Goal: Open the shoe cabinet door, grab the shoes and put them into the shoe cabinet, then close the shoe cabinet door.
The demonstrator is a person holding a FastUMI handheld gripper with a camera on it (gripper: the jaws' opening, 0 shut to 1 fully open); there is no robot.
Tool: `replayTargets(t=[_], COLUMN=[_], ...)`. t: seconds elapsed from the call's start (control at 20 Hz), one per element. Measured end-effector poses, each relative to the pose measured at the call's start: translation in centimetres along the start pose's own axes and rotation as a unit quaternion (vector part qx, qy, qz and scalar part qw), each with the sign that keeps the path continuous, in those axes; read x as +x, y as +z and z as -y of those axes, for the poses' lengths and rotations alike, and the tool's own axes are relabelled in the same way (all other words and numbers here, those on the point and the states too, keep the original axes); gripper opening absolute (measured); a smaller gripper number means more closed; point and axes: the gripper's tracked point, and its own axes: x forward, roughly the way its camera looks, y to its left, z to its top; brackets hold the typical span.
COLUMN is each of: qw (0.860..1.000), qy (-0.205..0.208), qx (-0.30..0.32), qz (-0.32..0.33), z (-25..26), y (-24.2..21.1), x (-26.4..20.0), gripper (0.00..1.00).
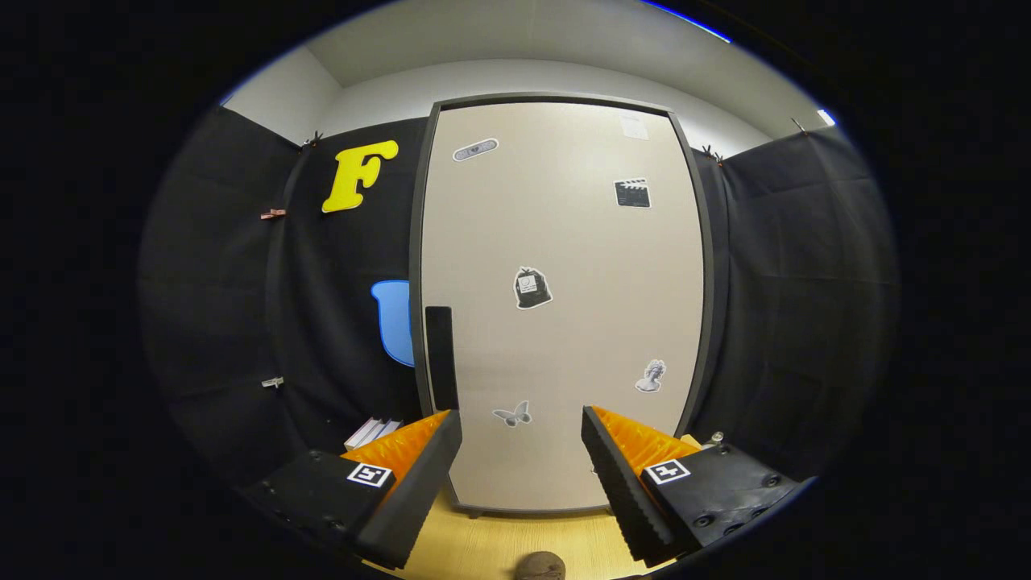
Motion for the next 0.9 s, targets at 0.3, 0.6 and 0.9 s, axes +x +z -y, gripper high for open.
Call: replayTargets(t=[0.3,0.6,0.9], qw=[1.0,1.0,1.0], qy=[0.008,0.013,0.017], qx=[0.011,0.015,0.01], qz=[0.003,-0.007,-0.008], z=[-0.8,-3.0,-6.0], y=[0.2,-0.5,-1.0], x=[1.2,4.1,8.3], gripper=[0.98,0.98,0.98])
